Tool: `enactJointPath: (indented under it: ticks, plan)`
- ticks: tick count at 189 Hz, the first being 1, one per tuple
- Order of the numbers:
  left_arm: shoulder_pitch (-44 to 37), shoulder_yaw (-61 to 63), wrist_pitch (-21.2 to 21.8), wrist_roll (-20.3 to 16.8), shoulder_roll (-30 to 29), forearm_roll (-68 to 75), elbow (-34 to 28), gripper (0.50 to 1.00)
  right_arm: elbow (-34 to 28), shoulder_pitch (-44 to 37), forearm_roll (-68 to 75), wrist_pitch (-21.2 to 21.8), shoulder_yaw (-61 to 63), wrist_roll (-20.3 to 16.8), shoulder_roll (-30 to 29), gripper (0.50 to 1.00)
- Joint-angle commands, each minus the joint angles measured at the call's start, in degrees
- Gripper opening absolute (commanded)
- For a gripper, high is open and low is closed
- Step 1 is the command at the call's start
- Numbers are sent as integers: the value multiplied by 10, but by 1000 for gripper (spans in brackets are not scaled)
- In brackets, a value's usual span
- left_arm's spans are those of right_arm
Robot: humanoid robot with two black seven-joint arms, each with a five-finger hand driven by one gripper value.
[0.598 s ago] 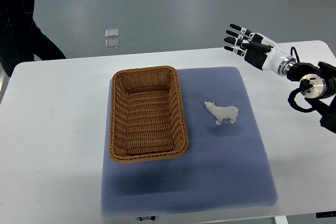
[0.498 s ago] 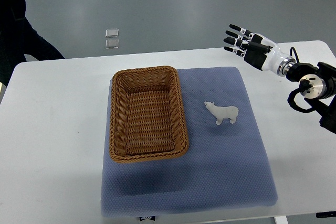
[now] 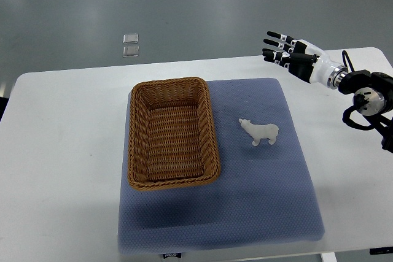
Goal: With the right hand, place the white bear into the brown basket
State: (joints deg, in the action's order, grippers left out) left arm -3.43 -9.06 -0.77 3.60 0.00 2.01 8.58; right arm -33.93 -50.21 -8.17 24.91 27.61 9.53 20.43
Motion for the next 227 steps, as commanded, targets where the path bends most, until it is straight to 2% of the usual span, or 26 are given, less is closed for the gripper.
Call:
enactJointPath:
  ticks: [1, 34, 53, 74, 146, 192, 227]
  plan:
    - [0, 0, 0, 0, 0, 0, 0, 1000, -3, -1, -44, 8, 3, 13, 8, 926]
    - [0, 0, 0, 0, 0, 0, 0, 1000, -4, -2, -100, 32, 1, 16, 14, 926]
    - [0, 0, 0, 0, 0, 0, 0, 1000, -8, -2, -133, 55, 3, 33, 29, 926]
    - [0, 0, 1, 0, 0, 0, 0, 1000, -40, -2, -197, 69, 2, 51, 49, 926]
    - [0, 0, 0, 0, 0, 0, 0, 1000, -160, 3, -442, 66, 1, 125, 110, 926]
    - [0, 0, 0, 0, 0, 0, 0, 1000, -179, 6, -547, 59, -4, 138, 124, 926]
    - [0, 0, 1, 0, 0, 0, 0, 1000, -208, 13, -650, 20, -10, 154, 121, 924]
